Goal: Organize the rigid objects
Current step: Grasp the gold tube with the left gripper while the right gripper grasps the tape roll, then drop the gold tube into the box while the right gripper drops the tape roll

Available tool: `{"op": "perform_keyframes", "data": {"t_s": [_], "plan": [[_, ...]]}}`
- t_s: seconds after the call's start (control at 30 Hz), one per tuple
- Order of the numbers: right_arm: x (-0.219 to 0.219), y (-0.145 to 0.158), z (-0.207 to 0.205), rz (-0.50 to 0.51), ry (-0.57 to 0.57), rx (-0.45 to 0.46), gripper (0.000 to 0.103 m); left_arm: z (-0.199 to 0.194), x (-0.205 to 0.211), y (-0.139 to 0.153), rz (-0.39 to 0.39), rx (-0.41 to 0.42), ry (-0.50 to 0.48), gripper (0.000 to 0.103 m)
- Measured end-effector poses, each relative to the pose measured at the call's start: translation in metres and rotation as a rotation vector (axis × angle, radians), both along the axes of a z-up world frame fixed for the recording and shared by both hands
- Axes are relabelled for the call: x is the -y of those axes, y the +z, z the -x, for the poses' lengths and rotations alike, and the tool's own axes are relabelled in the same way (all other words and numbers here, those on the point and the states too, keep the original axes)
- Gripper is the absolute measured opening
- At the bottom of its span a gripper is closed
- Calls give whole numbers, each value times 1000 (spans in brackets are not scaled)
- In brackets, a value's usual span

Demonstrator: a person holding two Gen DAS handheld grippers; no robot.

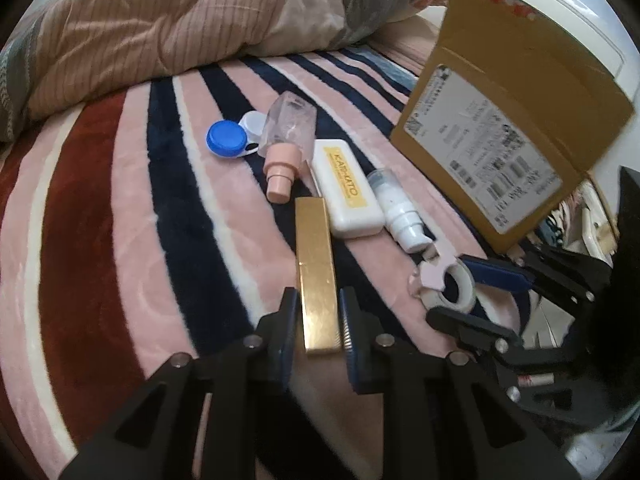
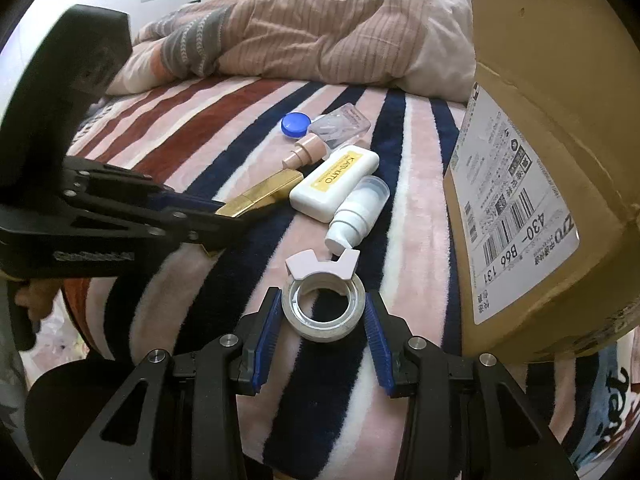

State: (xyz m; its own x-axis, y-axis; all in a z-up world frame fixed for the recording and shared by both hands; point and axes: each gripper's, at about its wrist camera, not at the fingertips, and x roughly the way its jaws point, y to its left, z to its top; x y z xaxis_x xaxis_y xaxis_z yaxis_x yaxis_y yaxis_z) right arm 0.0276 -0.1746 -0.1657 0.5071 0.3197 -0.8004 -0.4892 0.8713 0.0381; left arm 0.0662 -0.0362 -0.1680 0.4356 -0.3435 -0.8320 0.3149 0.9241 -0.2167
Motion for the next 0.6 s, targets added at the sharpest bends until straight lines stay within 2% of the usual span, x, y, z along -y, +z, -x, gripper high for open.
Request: {"op": "perform_keyframes", "data": {"t_s": [0.3,0.47,0.6], "plan": [[2,-5,-9,-16,9,4,37,-10,1,-4,6,32,41,15],[3,1,-3,-21,12,25,37,-3,-2,5,9,47,51,15],[3,16,4,-40,27,49,37,13,-9,24,-7,87,67,15]]}}
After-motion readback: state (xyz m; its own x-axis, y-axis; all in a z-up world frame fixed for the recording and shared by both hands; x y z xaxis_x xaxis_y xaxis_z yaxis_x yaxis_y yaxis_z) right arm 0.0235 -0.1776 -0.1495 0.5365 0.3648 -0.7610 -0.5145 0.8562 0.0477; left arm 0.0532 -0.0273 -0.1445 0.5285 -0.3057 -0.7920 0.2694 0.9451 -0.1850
